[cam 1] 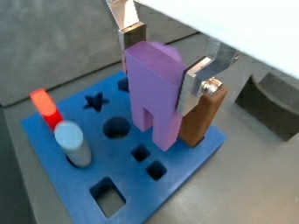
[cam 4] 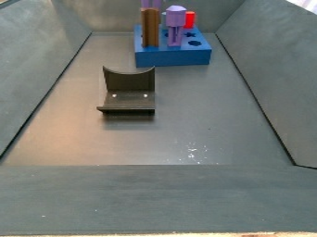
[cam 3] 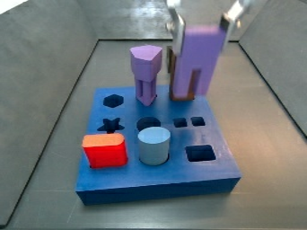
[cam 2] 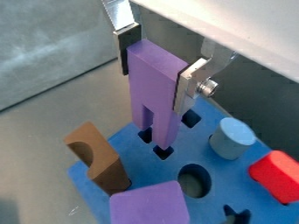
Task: Pick up the double-square object. Move to above the board. Insert the double-square object.
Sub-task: Insert the double-square object.
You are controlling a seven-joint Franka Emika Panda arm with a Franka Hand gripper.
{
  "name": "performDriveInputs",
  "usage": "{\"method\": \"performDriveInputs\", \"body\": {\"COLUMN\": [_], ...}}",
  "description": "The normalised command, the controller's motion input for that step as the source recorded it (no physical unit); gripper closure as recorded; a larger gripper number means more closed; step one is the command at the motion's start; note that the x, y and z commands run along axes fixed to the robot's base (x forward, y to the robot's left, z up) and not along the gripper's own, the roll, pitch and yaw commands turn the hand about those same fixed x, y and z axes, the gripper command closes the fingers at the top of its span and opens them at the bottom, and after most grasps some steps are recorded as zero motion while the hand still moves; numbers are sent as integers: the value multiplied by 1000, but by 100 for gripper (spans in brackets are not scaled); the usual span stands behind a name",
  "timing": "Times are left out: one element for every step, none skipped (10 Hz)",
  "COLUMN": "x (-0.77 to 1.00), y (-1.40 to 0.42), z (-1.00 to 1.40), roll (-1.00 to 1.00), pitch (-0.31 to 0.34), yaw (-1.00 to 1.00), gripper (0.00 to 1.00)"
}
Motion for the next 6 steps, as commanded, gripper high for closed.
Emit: {"method": "performDriveInputs", "body": {"x": [306,266,154,0,-69,-226], "y": [0,0,0,0,0,0], "z": [-460,-357,-266,-74,-40,-186], "roll": [-77,-129,-103,-83,-3,-100], "pitch": [-69,-89,-86,0,-226,-454], "yaw": [-243,-217,-143,0,0,3], "gripper": [100,100,100,100,100,100]}}
